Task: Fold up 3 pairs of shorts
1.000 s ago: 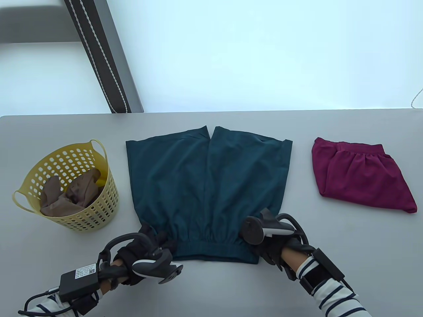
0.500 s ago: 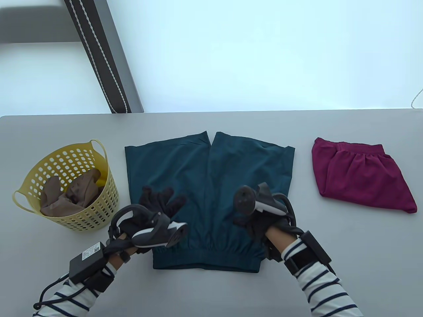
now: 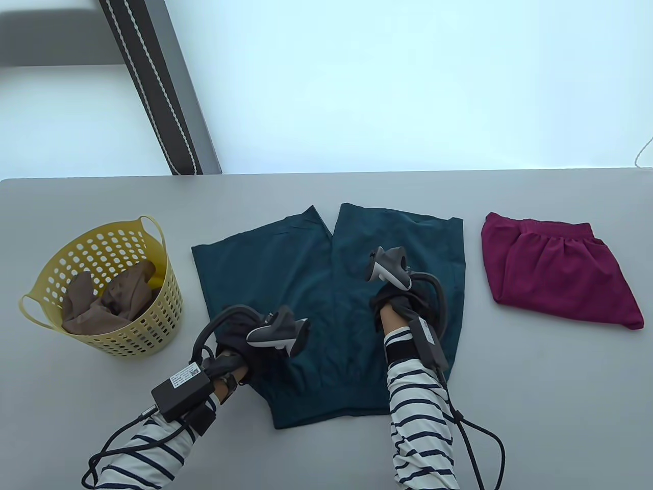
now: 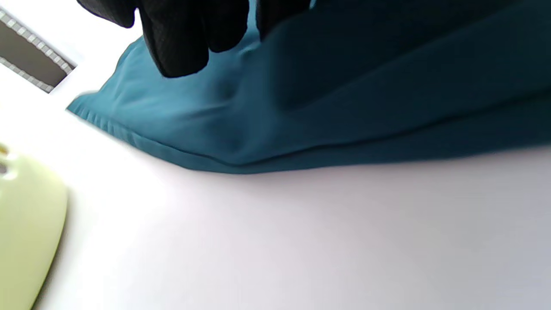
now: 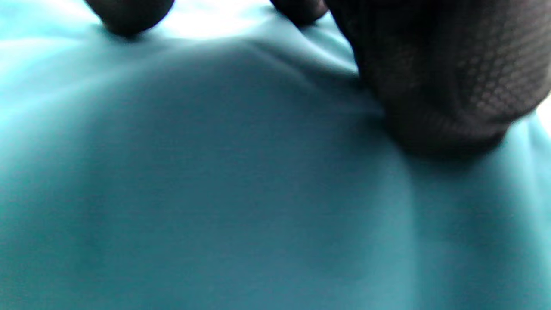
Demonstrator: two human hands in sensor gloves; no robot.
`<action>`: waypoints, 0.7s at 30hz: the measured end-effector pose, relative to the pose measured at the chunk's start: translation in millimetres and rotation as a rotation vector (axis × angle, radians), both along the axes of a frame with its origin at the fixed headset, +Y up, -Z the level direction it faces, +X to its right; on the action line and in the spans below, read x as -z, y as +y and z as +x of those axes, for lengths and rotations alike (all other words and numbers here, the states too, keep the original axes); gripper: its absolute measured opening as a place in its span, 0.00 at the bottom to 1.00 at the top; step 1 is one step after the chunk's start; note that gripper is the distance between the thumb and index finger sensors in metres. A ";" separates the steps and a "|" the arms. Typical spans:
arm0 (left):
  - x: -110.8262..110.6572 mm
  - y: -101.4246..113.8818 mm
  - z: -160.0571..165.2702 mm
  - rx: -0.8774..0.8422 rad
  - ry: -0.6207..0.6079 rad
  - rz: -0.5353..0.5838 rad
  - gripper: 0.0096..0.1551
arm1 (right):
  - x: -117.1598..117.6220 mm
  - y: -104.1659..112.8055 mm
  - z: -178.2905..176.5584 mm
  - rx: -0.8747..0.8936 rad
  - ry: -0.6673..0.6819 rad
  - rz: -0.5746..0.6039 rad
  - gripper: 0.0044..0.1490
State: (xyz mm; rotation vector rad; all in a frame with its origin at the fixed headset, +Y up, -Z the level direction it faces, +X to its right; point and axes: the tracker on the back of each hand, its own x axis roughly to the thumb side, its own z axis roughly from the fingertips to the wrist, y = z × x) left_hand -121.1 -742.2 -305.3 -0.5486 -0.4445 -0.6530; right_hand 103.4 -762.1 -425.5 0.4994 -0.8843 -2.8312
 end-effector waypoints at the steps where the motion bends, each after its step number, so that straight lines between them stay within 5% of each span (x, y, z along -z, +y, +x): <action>1: -13.7 2.8 8.4 0.041 -0.088 0.014 0.54 | 0.6 -2.6 0.4 0.002 0.007 0.015 0.56; 7: -75.8 10.3 35.8 -0.060 -0.351 -0.117 0.50 | -1.4 -14.6 -6.0 0.200 0.083 0.046 0.52; 12: -86.8 12.9 36.5 -0.129 -0.375 -0.215 0.50 | -7.1 -16.7 -13.2 0.275 0.187 0.064 0.52; 14: -80.5 15.1 29.1 -0.160 -0.318 -0.158 0.52 | -11.3 -7.5 -12.2 0.296 0.232 0.121 0.54; 17: -67.9 20.1 7.3 -0.108 -0.242 0.181 0.58 | -20.6 18.4 -7.7 0.298 0.268 0.266 0.54; 19: -62.4 16.6 -6.7 0.063 -0.299 0.355 0.56 | -26.7 33.8 -5.4 0.234 0.281 0.308 0.53; 21: -59.5 5.2 -22.0 0.281 -0.316 0.376 0.51 | -30.7 42.0 -5.1 0.106 0.291 0.230 0.49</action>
